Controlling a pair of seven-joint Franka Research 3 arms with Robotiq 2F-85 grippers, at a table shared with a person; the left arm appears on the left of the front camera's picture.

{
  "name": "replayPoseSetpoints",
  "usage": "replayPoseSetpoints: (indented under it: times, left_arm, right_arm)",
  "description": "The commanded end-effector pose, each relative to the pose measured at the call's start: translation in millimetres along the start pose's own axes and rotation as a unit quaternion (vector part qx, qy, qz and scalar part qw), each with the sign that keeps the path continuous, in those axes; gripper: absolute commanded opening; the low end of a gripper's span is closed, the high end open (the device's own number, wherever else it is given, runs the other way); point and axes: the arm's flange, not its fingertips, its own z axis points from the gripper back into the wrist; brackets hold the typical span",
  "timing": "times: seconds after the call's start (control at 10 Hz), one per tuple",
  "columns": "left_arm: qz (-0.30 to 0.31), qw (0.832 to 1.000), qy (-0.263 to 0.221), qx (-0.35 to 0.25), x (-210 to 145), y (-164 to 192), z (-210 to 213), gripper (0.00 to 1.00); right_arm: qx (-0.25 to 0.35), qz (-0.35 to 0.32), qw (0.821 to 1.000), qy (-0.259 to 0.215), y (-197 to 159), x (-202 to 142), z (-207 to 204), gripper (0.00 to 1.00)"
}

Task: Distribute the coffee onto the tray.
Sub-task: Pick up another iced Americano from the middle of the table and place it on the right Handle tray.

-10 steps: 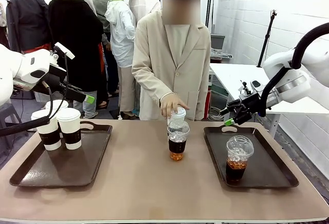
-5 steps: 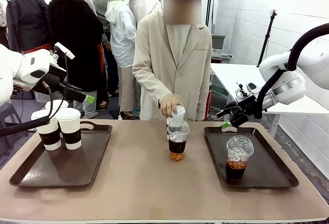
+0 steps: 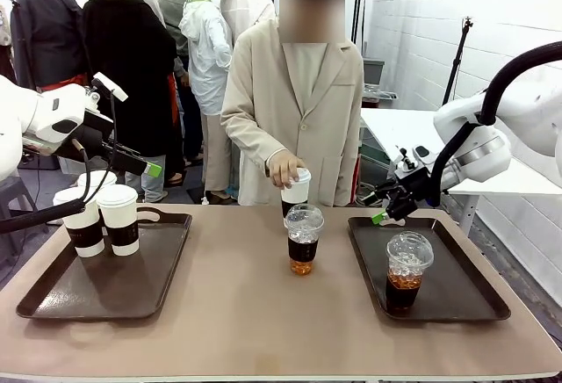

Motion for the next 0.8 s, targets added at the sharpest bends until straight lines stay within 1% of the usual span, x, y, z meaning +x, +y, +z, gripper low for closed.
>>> replayPoseSetpoints:
  times: [0.0,0.3,0.7]
  left_arm:
    - [0.001,1.0,0.002,-0.003,-1,1,1,1.0]
    - [0.001,1.0,0.002,-0.003,-1,1,1,1.0]
    - [0.001,1.0,0.002,-0.003,-1,1,1,1.0]
  right_arm:
    - [-0.02,-0.003,1.0,0.008,9,-3,24,1.0]
    - [-0.041,-0.007,0.999,0.007,16,-10,42,1.0]
    - [-0.044,-0.007,0.999,0.003,15,-13,42,1.0]
